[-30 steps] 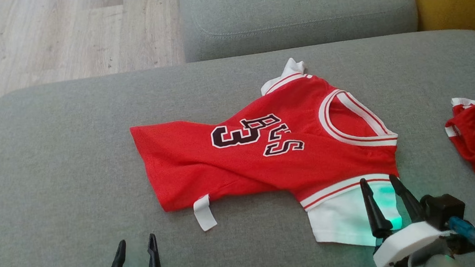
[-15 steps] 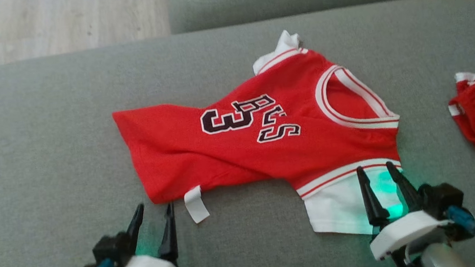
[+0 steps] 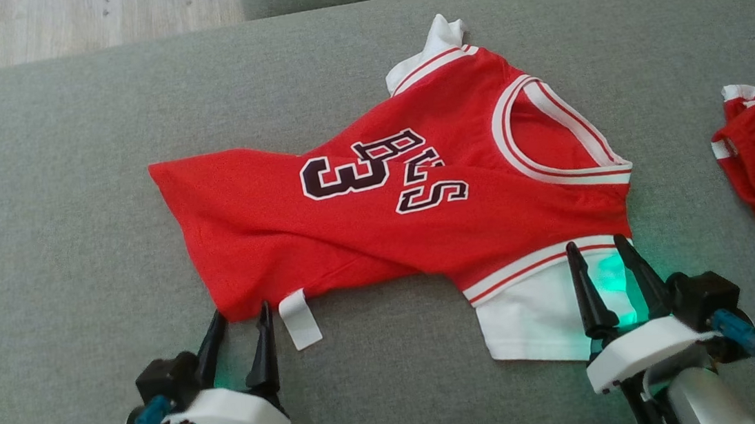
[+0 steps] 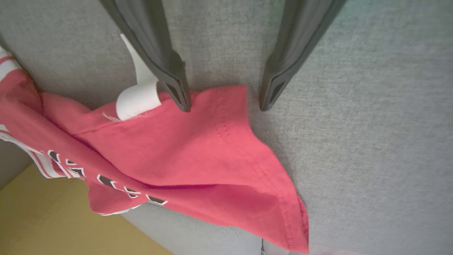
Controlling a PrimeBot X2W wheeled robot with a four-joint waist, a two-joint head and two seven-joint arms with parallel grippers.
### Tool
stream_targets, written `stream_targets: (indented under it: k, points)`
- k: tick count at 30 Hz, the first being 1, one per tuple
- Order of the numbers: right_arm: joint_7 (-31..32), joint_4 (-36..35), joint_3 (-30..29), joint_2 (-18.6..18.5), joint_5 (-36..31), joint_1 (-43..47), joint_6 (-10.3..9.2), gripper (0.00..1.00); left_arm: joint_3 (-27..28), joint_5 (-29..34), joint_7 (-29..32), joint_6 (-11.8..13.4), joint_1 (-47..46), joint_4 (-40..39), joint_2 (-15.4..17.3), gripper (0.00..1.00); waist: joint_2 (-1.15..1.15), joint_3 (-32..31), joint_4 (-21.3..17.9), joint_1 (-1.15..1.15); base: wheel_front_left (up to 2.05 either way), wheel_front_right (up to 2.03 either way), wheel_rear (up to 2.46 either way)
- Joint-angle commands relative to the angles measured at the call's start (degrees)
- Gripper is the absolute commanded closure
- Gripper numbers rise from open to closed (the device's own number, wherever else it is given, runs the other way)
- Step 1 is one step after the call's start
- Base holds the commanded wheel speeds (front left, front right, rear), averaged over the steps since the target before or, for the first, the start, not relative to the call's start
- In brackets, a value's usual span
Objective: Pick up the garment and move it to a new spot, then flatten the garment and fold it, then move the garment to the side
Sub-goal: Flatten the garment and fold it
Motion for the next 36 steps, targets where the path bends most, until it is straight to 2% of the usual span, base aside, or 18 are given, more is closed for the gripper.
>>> stream_targets:
  k: [1,4,5,6,7,13,17,32,33,34,35,36]
  points:
    - [-0.79,-1.78,1.37,-0.09,0.00,-2.22,-0.04,0.00,0.58,-1.01,-0.54,0.10,-2.50,-1.81,1.02,0.00,0.00,0.16,-0.02,0.00,0.00,0.00,0.00]
    - [-0.79,-1.53,1.52,-0.09,0.24,-2.38,-0.04,0.00,-0.57,-2.37,-0.54,0.09,-2.70,-1.73,1.55,0.00,0.00,0.38,-0.05,0.00,0.00,0.00,0.00]
    - [-0.79,-1.23,1.49,-0.09,0.22,-2.34,-0.04,0.00,-0.78,-2.78,-0.54,0.09,-2.80,-1.54,1.69,0.34,0.00,0.45,-0.06,0.00,0.00,0.00,0.00]
    - [-0.79,-0.77,1.27,-0.09,0.24,-2.27,-0.04,0.00,-1.07,-3.08,-0.54,0.09,-2.90,-1.28,1.83,0.76,0.00,0.48,-0.05,0.00,0.00,0.00,0.00]
    - [-0.79,-0.32,0.90,-0.09,0.18,-2.14,-0.04,0.00,-1.34,-3.30,-0.54,0.09,-2.96,-1.11,1.96,1.00,0.00,0.44,-0.01,0.00,0.00,0.00,0.00]
    - [-0.79,2.08,-3.15,-0.10,-0.39,0.82,-0.04,0.00,-2.05,-3.91,-0.54,0.09,-1.49,-0.79,2.36,1.00,0.00,-0.27,0.82,0.00,0.00,0.00,0.00]
    - [-0.79,3.52,-3.15,-0.39,-0.93,2.99,-0.04,0.00,-2.00,-4.19,-0.55,0.09,-0.47,-1.09,2.30,1.00,0.00,-0.44,1.26,0.00,0.00,0.00,0.00]
    - [-0.79,5.46,3.52,-2.96,-0.05,12.92,-0.04,0.00,-1.73,-3.65,-0.55,0.09,2.30,-1.69,1.78,1.00,0.00,-2.37,1.18,0.00,0.00,0.00,0.00]
    - [-0.79,5.40,3.77,-3.16,0.19,13.12,-0.04,0.15,-1.57,-3.57,-0.55,0.09,2.45,-1.75,1.78,1.00,0.00,-2.53,0.99,0.00,0.00,0.00,0.00]
    - [-0.79,5.26,3.83,-3.26,0.50,13.03,-0.04,0.53,-1.41,-3.49,-0.55,0.09,2.55,-1.82,1.78,1.00,0.00,-2.59,0.85,0.00,0.00,0.00,0.00]
    - [-0.79,4.88,4.01,-3.27,0.76,12.70,-0.04,0.82,-1.33,-3.32,-0.55,0.09,2.60,-1.93,1.82,1.00,0.00,-2.65,0.70,0.00,0.00,0.00,0.00]
    - [-0.79,4.58,4.37,-3.29,0.97,12.29,-0.04,1.00,-1.23,-3.22,-0.55,0.09,2.60,-1.97,1.86,1.00,0.00,-2.70,0.58,0.00,0.00,0.00,0.00]
